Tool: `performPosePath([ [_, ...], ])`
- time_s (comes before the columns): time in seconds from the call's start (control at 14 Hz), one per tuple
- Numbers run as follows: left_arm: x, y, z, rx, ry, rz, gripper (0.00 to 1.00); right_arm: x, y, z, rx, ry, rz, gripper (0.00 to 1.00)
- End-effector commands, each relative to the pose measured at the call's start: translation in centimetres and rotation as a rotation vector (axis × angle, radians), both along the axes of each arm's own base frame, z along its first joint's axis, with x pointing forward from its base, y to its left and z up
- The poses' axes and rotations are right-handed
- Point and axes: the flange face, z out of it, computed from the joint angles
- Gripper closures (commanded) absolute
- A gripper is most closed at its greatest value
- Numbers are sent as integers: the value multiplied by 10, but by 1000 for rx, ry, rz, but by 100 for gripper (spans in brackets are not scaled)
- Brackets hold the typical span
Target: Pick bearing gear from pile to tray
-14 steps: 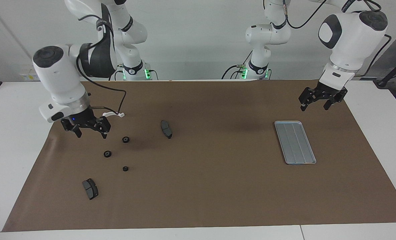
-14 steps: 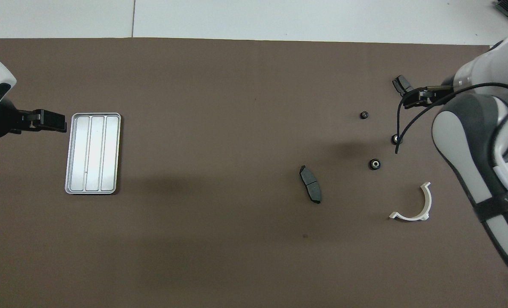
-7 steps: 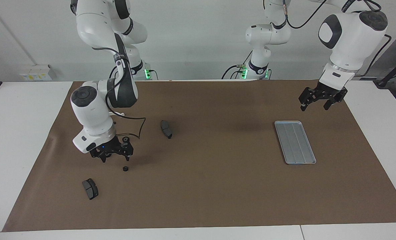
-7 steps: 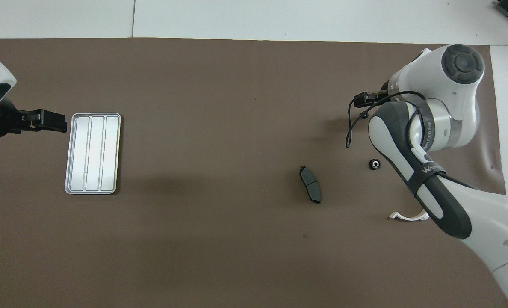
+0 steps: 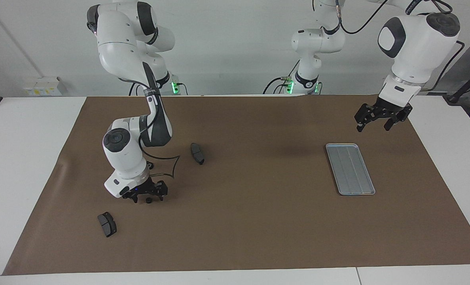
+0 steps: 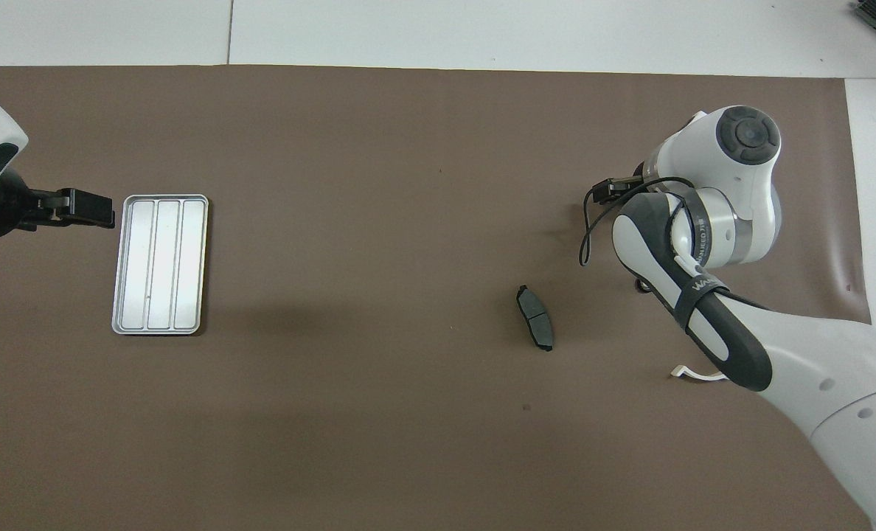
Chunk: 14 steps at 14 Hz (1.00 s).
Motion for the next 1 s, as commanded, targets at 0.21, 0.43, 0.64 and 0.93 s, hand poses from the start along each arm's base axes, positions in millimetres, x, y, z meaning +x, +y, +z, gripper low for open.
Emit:
performPosePath([
  [0.21, -6, 3, 4, 12, -10, 10, 0, -11, -11, -1, 27, 13, 6, 23],
  [0.43, -6, 3, 3, 12, -8, 10, 0, -11, -10, -1, 27, 13, 6, 33],
  [0.64, -6, 3, 3, 12, -7, 8, 0, -11, -10, -1, 27, 13, 6, 44],
  [0.93, -6, 3, 3, 12, -8, 10, 0, -11, -10, -1, 27, 13, 4, 60],
])
